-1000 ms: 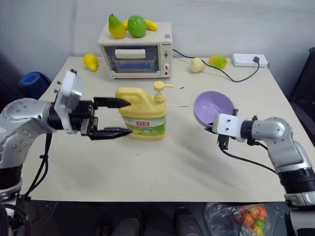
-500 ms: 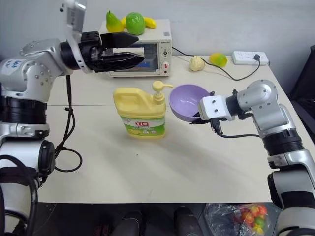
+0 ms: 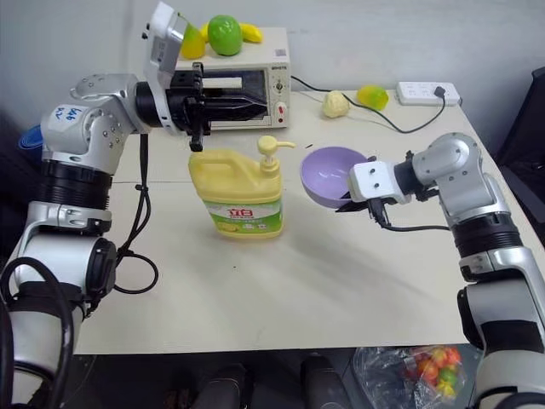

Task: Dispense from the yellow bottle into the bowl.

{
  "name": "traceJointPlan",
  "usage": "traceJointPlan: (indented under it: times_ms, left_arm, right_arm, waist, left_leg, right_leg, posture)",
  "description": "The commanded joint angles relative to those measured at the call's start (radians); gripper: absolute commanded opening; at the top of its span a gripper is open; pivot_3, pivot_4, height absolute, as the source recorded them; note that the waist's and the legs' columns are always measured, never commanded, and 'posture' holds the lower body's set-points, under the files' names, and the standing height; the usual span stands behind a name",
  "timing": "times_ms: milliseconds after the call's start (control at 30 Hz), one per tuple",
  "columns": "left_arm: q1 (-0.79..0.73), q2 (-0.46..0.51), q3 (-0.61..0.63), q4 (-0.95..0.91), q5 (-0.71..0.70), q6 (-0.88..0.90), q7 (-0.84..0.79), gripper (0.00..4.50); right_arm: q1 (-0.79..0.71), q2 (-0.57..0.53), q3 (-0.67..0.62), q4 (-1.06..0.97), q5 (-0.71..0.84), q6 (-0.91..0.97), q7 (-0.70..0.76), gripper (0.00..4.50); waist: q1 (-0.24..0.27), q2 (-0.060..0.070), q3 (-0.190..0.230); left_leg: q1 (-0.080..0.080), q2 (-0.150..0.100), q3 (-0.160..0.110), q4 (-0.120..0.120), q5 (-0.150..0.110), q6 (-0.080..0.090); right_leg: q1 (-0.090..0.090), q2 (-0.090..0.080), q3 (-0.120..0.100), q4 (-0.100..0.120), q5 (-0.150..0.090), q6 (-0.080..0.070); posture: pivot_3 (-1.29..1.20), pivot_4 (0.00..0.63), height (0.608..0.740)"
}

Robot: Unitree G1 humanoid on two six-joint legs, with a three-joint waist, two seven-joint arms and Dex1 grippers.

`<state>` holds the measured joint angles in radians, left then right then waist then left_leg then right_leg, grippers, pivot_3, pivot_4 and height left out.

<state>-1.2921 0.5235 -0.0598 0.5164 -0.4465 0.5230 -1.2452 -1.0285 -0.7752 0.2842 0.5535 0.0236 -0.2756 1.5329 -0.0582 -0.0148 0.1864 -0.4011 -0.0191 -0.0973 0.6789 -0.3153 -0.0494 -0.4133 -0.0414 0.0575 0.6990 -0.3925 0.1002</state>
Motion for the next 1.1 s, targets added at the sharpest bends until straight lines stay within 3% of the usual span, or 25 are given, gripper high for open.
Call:
traceJointPlan:
  times_ms: [33,300,567,1100]
  left_arm:
    - [-0.003,0.003,-0.013,-0.065,0.017,-0.013,-0.035,0.03]
    - [0.023,-0.011,-0.025,-0.08,0.07,-0.056,-0.016,0.03]
    - [0.07,-0.018,-0.036,-0.115,0.084,-0.049,-0.018,0.03]
    - [0.03,-0.093,-0.004,0.018,0.14,-0.148,0.049,0.03]
  right_arm:
    - [-0.037,0.0,-0.017,-0.037,0.06,0.04,0.076,0.0]
    - [-0.064,-0.066,0.039,-0.131,0.178,0.125,0.082,0.0]
    - [-0.054,-0.086,0.049,-0.162,0.201,0.127,0.082,0.0]
    - [-0.023,-0.137,0.055,-0.25,0.247,0.167,0.082,0.0]
  waist:
    - [0.002,0.0,0.0]
    - [0.004,0.0,0.0]
    - [0.005,0.0,0.0]
    - [0.009,0.0,0.0]
  left_leg:
    - [0.0,0.0,0.0,0.001,0.0,0.0]
    - [-0.001,-0.002,-0.002,0.003,0.0,0.001]
    - [-0.002,-0.002,-0.003,0.003,0.0,0.001]
    - [-0.002,-0.002,-0.003,0.004,0.001,0.001]
  right_leg:
    - [0.001,0.0,0.0,0.0,0.0,0.0]
    - [0.002,-0.001,0.0,0.001,0.001,0.002]
    - [0.001,-0.002,0.0,0.001,0.001,0.002]
    - [0.002,-0.002,0.0,0.002,0.001,0.002]
  posture:
    - [0.0,0.15,0.74]
    - [0.0,0.15,0.74]
    - [0.0,0.15,0.74]
    - [0.0,0.15,0.74]
